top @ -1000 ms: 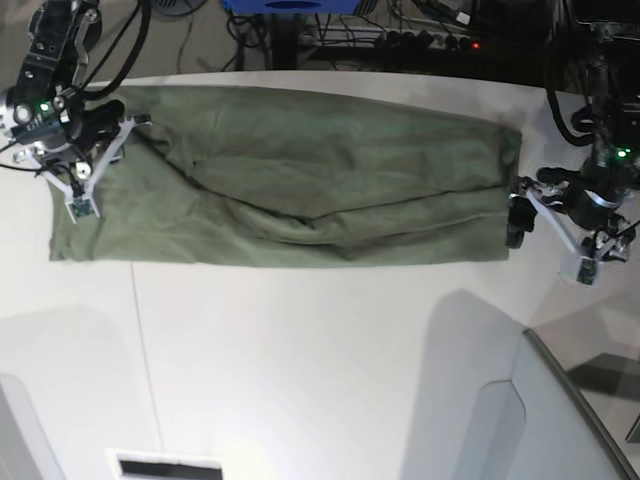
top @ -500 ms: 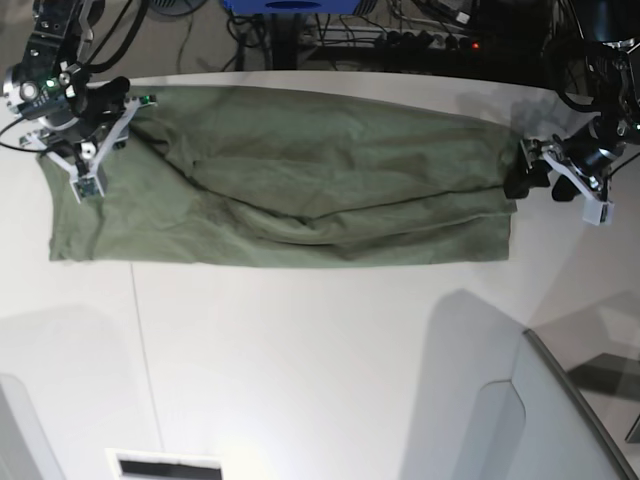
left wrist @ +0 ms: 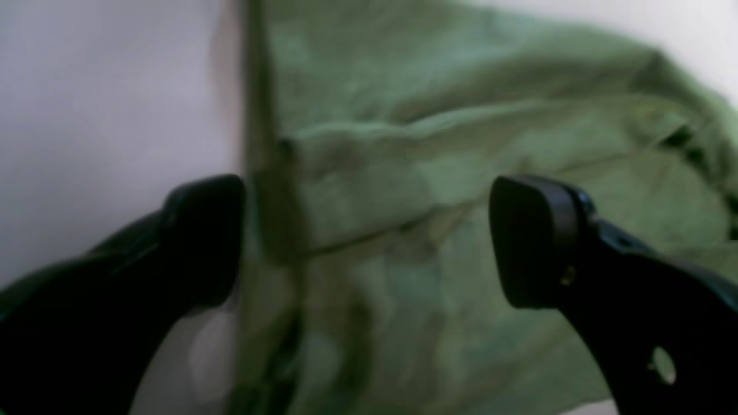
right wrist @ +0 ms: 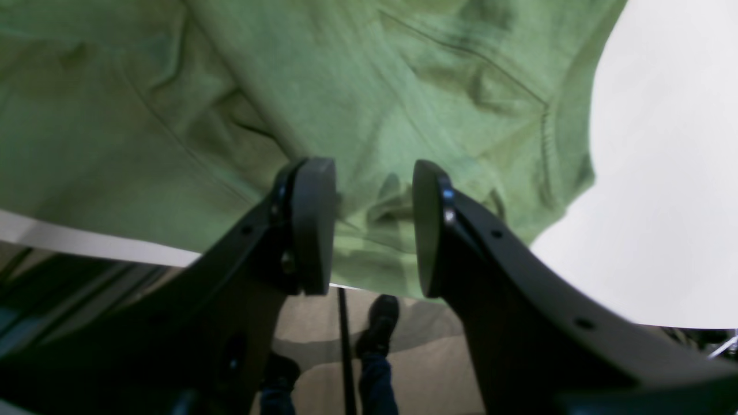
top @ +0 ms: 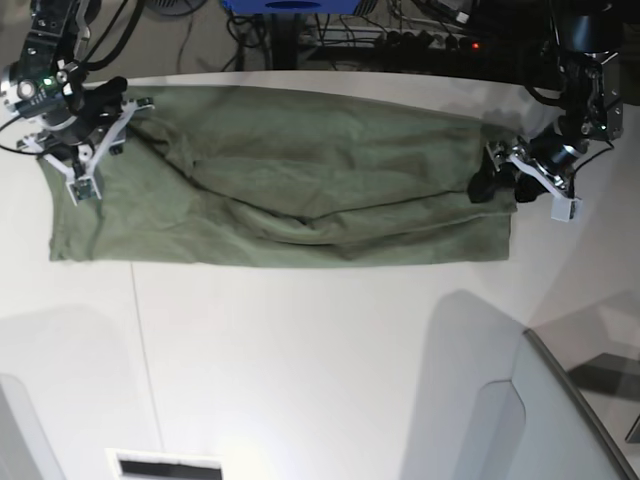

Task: Layout the t-shirt on the table in an organized manner, then fold the t-shirt properly
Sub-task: 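Release the left gripper and regrasp the shirt's folded end, then carry the held end with the left gripper toward the right gripper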

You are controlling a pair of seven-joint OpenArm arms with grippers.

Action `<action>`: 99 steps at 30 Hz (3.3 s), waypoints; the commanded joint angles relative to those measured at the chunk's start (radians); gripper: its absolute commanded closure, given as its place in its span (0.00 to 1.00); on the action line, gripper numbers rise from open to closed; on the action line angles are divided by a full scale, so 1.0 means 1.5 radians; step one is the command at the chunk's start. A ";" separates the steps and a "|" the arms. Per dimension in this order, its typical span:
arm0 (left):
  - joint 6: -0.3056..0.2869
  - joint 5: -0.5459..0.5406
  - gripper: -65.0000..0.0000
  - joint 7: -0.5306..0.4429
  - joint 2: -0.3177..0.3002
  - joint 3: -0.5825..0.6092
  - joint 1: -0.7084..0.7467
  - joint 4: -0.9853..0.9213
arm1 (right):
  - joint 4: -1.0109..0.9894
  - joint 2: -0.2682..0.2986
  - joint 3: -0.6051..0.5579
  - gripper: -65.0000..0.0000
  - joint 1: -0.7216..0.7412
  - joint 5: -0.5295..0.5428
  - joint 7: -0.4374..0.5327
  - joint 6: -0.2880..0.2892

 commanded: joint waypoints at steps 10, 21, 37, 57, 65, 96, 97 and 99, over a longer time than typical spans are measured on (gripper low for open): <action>0.007 0.026 0.00 0.020 0.008 0.003 -0.035 -0.056 | 0.010 0.006 0.001 0.67 0.002 0.004 0.009 0.001; 0.007 0.118 1.00 -0.035 0.038 -0.004 -0.065 -0.111 | 0.010 0.006 0.002 0.67 0.002 0.004 0.009 0.001; 0.130 0.127 1.00 -0.030 -0.046 0.001 0.003 0.157 | 0.010 0.006 0.000 0.67 0.005 0.004 0.004 0.001; 0.245 0.551 1.00 0.083 0.265 0.179 0.050 0.438 | 0.010 0.028 0.003 0.67 0.016 0.004 0.003 0.001; 0.245 0.603 1.00 0.083 0.316 0.233 0.031 0.408 | 0.010 0.032 0.006 0.67 0.017 0.004 0.003 0.001; 0.279 0.608 1.00 0.084 0.321 0.311 0.038 0.362 | 0.011 0.032 0.007 0.67 0.022 0.004 0.002 0.001; 0.279 0.608 1.00 0.084 0.321 0.311 0.037 0.357 | 0.011 0.032 0.007 0.67 0.022 0.004 0.002 0.001; 0.279 0.608 1.00 0.084 0.320 0.311 0.034 0.345 | 0.011 0.032 0.007 0.67 0.022 0.004 0.002 0.001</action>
